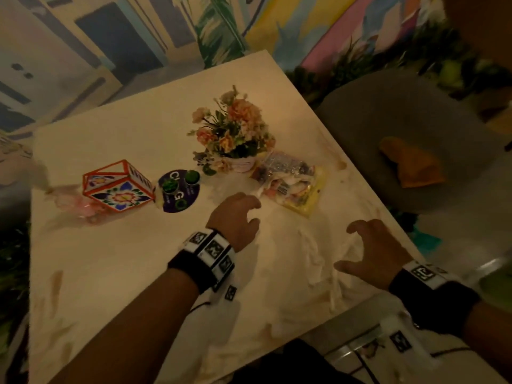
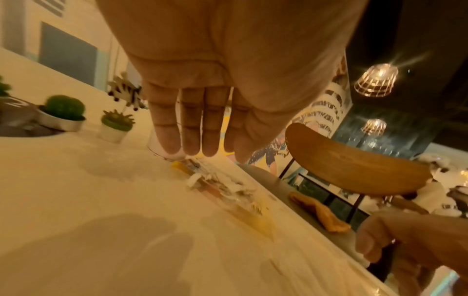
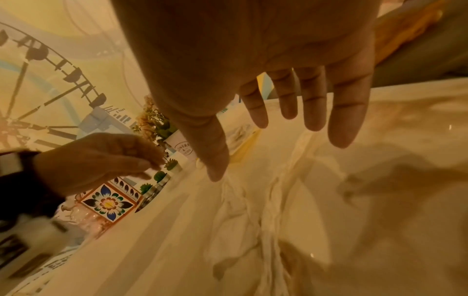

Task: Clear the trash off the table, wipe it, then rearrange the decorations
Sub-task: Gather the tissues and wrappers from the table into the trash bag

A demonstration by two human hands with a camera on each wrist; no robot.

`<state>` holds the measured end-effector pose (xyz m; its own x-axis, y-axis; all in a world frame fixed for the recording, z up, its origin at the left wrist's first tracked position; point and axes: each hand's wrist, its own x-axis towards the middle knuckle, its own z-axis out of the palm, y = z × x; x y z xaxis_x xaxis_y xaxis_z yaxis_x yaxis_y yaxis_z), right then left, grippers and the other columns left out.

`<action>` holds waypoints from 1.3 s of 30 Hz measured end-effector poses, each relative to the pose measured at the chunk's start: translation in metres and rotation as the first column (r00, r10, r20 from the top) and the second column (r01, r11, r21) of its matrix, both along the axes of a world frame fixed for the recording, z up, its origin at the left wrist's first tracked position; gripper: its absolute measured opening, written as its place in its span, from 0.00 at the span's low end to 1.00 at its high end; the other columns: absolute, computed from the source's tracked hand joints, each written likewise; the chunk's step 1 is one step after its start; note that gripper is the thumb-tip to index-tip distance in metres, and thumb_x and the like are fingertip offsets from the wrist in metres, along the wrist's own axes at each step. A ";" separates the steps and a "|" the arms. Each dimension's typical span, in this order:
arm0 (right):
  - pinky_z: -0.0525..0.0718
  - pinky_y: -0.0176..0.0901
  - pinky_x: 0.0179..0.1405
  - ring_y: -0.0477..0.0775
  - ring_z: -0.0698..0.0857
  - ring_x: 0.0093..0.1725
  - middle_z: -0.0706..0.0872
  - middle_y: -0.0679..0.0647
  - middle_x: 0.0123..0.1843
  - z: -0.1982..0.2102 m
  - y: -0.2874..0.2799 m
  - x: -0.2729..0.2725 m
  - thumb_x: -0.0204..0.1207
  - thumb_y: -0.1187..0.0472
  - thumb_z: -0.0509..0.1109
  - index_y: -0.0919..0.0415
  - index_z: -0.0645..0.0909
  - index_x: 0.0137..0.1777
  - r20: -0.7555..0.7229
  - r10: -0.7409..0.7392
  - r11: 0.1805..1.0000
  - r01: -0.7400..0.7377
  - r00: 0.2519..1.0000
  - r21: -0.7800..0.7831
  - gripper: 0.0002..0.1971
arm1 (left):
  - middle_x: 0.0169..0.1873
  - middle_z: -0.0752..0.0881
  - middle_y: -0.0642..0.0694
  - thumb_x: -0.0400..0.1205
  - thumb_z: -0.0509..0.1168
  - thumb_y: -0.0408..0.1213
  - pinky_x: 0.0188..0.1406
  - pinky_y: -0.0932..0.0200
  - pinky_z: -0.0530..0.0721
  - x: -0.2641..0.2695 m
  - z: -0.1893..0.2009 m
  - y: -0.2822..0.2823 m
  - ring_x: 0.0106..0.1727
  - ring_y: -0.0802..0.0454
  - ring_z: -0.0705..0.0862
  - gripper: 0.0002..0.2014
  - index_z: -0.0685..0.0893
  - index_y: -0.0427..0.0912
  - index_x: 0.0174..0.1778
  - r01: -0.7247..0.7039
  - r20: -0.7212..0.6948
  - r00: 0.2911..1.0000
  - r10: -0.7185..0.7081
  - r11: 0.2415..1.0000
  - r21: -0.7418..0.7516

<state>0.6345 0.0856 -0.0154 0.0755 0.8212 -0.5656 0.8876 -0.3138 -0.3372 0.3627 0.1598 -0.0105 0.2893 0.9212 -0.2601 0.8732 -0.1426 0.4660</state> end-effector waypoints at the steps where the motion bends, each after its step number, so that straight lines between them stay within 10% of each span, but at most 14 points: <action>1: 0.77 0.52 0.62 0.59 0.73 0.66 0.63 0.52 0.67 -0.003 -0.002 0.000 0.58 0.40 0.79 0.45 0.64 0.67 -0.010 -0.003 1.000 0.003 1.000 -0.012 0.39 | 0.65 0.78 0.45 0.79 0.66 0.39 0.68 0.53 0.72 0.010 -0.004 0.007 0.68 0.45 0.74 0.19 0.77 0.47 0.67 -0.001 -0.031 1.000 0.001 1.000 -0.003; 13: 0.73 0.60 0.66 0.65 0.59 0.74 0.49 0.51 0.77 -0.035 0.012 -0.041 0.54 0.26 0.71 0.40 0.48 0.77 -0.026 0.100 0.991 -0.102 0.995 -0.082 0.53 | 0.82 0.34 0.49 0.67 0.76 0.35 0.79 0.33 0.51 0.075 -0.048 0.057 0.83 0.41 0.37 0.58 0.39 0.62 0.80 0.234 -0.355 0.895 -0.269 0.962 -0.140; 20: 0.76 0.49 0.46 0.62 0.68 0.60 0.61 0.55 0.64 -0.045 0.022 -0.051 0.69 0.57 0.71 0.50 0.65 0.65 -0.046 0.131 0.991 -0.132 0.990 -0.011 0.26 | 0.78 0.23 0.53 0.67 0.74 0.41 0.74 0.23 0.46 0.096 -0.059 0.076 0.81 0.37 0.31 0.61 0.28 0.75 0.72 0.285 -0.430 0.840 -0.331 0.944 -0.169; 27: 0.64 0.40 0.34 0.54 0.71 0.43 0.68 0.52 0.46 -0.055 0.031 -0.035 0.67 0.76 0.60 0.56 0.71 0.40 -0.233 0.128 0.991 -0.115 0.964 0.071 0.13 | 0.83 0.38 0.51 0.76 0.64 0.28 0.75 0.27 0.56 0.112 -0.054 0.090 0.81 0.32 0.37 0.46 0.46 0.70 0.78 0.249 -0.423 0.843 -0.332 0.938 -0.240; 39: 0.82 0.42 0.43 0.53 0.85 0.39 0.88 0.54 0.38 -0.019 0.080 0.013 0.64 0.78 0.68 0.57 0.82 0.32 -0.300 -0.208 0.914 0.294 0.931 0.279 0.14 | 0.66 0.76 0.37 0.83 0.53 0.30 0.56 0.42 0.79 0.112 -0.046 0.075 0.62 0.32 0.79 0.17 0.72 0.39 0.68 0.296 -0.482 0.832 -0.274 0.955 -0.033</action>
<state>0.6475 0.1655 -0.0343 0.1894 0.9318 -0.3096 0.6610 -0.3541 -0.6616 0.4749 0.2353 -0.0565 0.3908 0.8303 -0.3974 0.9031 -0.4292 -0.0086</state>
